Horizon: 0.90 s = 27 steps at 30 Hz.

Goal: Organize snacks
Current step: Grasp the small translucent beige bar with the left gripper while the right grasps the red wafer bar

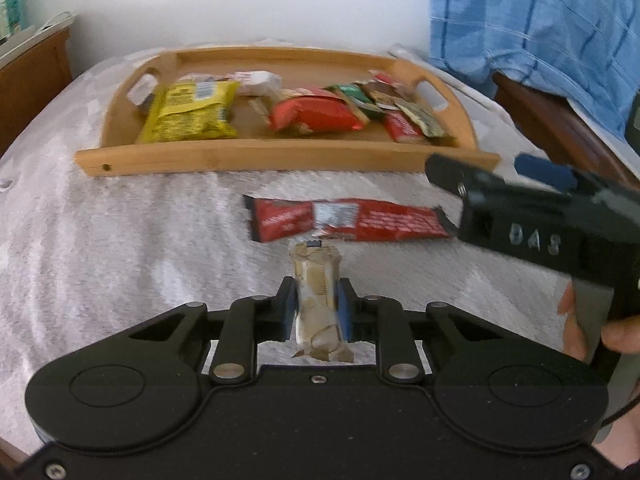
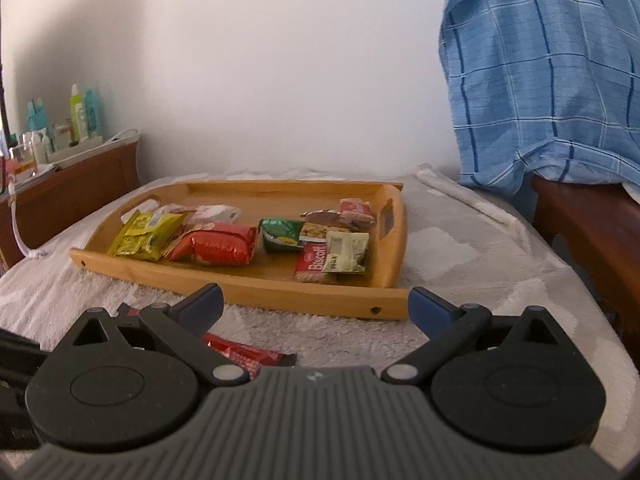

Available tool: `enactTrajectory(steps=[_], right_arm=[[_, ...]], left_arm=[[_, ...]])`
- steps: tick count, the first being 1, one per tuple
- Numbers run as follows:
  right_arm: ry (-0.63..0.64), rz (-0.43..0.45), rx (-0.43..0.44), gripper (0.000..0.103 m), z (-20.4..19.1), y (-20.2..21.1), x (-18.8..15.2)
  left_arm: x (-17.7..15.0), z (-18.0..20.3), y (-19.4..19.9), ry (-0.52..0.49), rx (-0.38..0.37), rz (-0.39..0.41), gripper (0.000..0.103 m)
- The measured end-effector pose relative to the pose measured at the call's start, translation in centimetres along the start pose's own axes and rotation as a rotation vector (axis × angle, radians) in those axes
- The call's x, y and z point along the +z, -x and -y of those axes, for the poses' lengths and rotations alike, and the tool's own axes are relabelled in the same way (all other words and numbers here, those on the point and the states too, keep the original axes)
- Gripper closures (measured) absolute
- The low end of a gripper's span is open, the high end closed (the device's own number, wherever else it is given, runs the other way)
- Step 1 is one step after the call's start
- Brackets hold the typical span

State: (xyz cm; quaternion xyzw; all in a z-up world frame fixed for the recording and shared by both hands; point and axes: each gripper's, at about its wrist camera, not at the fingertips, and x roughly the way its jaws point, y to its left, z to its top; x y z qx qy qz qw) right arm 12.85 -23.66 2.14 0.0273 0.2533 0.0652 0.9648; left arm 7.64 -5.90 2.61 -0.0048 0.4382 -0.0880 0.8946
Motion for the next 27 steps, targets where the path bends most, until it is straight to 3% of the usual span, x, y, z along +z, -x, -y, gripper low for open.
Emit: enactTrajectory(steps=[11,16,21,27], right_arm=[[0.169,-0.040,0.083,0.001,-3.6,-1.7,-1.5],[0.303,-0.042,0.106,0.006,-6.0,-2.5,-2.5],[0.349,-0.035,0.114,0.011,-7.1,-3.0,-3.0],[0.313,-0.070,0.129,0.037,-7.0,-2.6,-2.8]], left_arm=[[1.1,-4.0,-0.1,0.079,0.047,-0.001,0.082],[1.3,-4.3,-0.2,0.073,0.048,0.005,0.082],[1.6,-4.4,-0.3,0.078,0.045,0.011,0.082],[2.3,-4.4,0.1,0.072,0.044,0.030,0.082]])
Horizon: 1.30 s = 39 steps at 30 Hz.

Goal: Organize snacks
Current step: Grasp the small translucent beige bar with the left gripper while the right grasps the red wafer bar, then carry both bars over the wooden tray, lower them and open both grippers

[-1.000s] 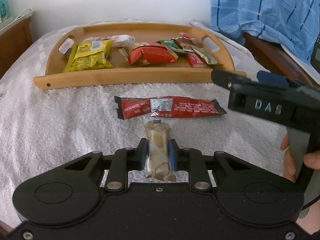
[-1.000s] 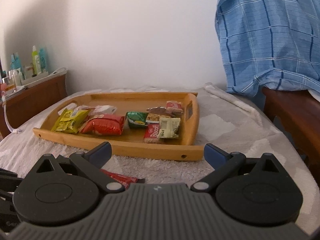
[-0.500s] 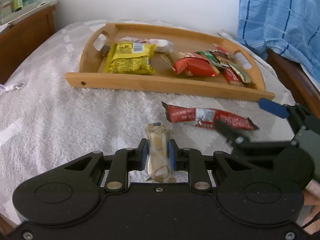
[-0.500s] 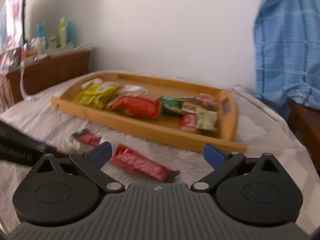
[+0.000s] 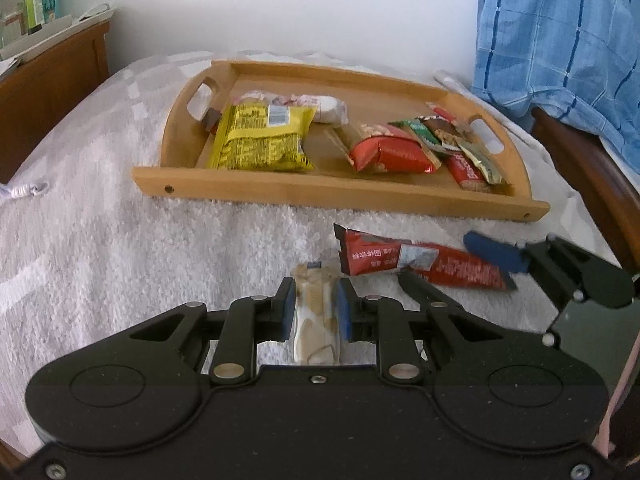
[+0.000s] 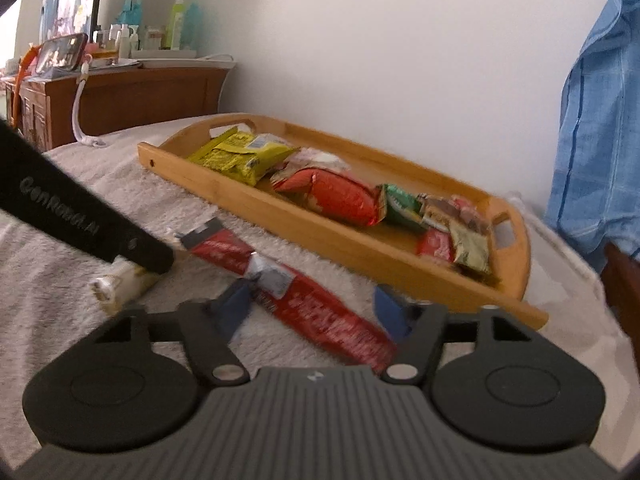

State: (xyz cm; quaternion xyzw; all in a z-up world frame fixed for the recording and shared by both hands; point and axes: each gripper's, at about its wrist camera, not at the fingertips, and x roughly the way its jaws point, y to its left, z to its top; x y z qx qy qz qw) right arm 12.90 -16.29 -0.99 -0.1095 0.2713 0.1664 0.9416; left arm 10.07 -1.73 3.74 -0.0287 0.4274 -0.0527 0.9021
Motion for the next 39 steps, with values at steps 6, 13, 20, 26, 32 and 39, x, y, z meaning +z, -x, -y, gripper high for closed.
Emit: enactTrajectory(steps=[6,13,20,26,32,39], right_arm=[[-0.052,-0.056,-0.042,0.064,-0.6,1.6,0.2],[0.010,-0.001,-0.014,0.046,-1.2,2.2,0.0],[0.052,0.014,-0.041,0.041,-1.5,0.2,0.0],[0.000,-0.010,0.007,0.062,-1.7,0.6,0.0],[-0.034,0.014,0.028,0.086,-1.9,1.8,0.6],[-0.135,0.058,0.034,0.087,-0.7,3.1,1.6]], left_arm=[[0.3,0.4,0.3,-0.020,-0.011,0.011,0.082],[-0.3,0.8,0.4,-0.025,-0.009,0.015,0.082],[-1.7,0.6,0.7,-0.052,0.005,0.021,0.062],[-2.1,-0.1,-0.7,0.011,-0.037,-0.019,0.073],[-1.3,-0.4,-0.3,0.039,-0.048,-0.007,0.082],[-0.5,-0.1,1.2,0.018,-0.030,0.048,0.083]])
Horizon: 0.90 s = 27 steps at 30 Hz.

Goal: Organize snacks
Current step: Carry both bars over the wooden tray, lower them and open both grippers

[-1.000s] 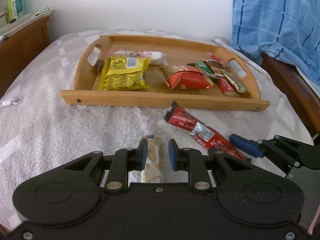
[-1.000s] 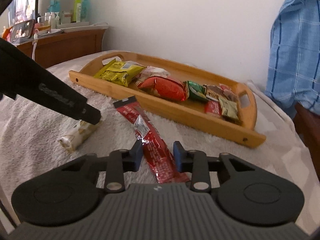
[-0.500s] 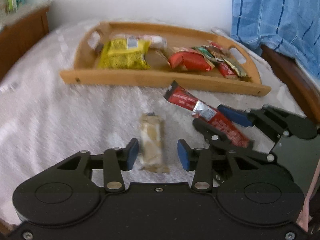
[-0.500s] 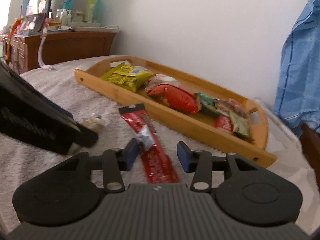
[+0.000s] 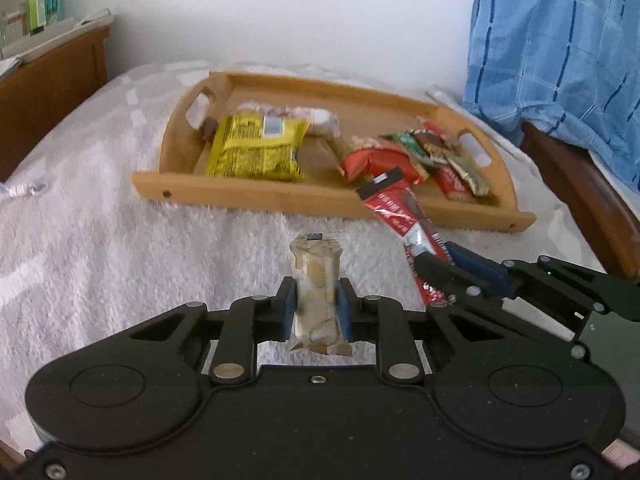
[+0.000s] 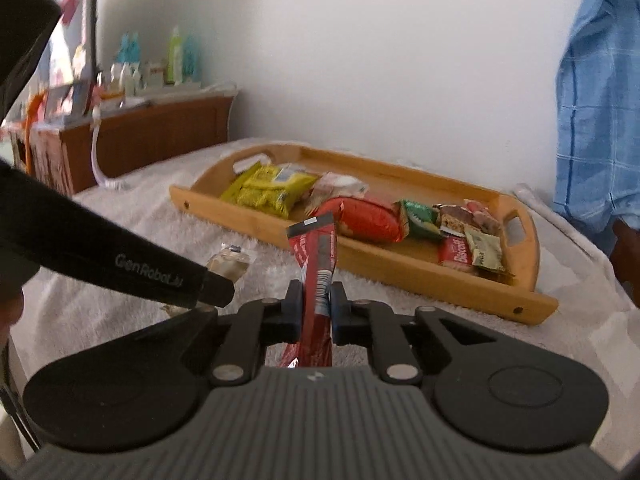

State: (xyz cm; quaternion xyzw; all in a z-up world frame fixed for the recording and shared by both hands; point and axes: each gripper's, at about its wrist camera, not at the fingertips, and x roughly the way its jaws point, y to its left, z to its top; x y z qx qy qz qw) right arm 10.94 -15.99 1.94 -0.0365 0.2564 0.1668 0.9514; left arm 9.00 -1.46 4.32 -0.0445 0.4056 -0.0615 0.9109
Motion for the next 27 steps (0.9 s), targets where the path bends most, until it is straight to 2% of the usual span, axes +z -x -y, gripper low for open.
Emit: enactTrajectory(steps=[8,15,21,27], right_arm=[[-0.196,0.085,0.020,0.087,3.6,1.0,2.8],[-0.354,0.139,0.025,0.087,8.0,-1.5,6.3],[-0.434,0.114,0.012,0.087,11.6,-5.9,8.7],[-0.571,0.051,0.039,0.087,15.9,-10.5,9.1]], left_arm=[[3.0,0.4,0.8,-0.011,-0.013,0.042,0.083],[7.2,0.7,-0.3,-0.043,-0.013,0.087,0.083],[11.3,0.1,-3.2,-0.032,0.016,0.100,0.083],[15.2,-0.3,-6.7,-0.024,0.060,0.097,0.083]])
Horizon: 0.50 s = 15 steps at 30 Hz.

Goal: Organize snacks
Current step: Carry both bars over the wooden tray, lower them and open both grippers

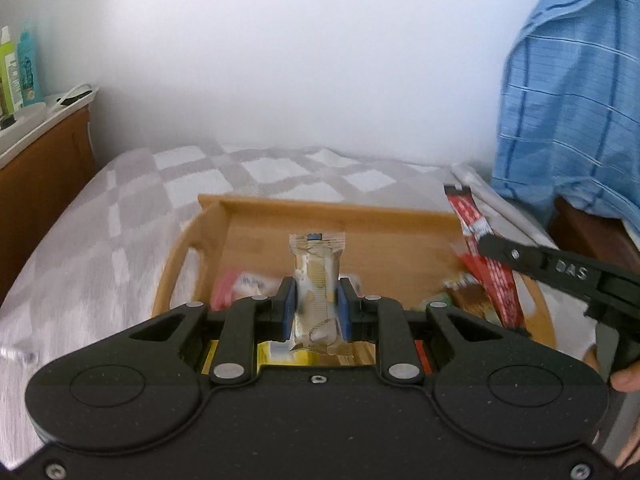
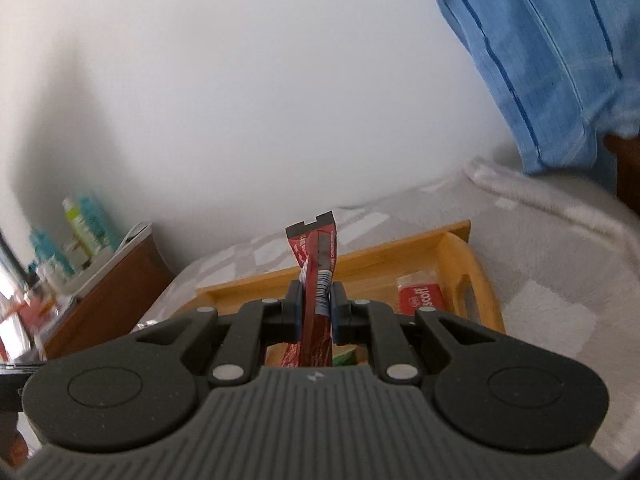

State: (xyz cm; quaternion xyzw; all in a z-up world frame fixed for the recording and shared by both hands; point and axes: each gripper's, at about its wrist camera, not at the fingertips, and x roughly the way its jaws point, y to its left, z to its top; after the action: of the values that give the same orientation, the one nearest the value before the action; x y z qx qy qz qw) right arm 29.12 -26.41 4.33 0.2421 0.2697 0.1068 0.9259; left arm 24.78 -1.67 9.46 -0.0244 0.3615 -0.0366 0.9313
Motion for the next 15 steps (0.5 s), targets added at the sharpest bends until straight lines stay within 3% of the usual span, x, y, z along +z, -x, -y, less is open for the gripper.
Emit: enactTrajectory(steps=[6,15], right_arm=[[-0.012,-0.148,0.063,0.087,1.4,-4.3,1.1],[0.102,-0.244,0.099,0.086,0.0,-8.1,1.7]], left_arm=[[2.5,-0.8,-3.9,0.054,0.031,-0.038,0.083],[3.2,-1.4,-7.6,0.080,0.079,-0.085,0.083]])
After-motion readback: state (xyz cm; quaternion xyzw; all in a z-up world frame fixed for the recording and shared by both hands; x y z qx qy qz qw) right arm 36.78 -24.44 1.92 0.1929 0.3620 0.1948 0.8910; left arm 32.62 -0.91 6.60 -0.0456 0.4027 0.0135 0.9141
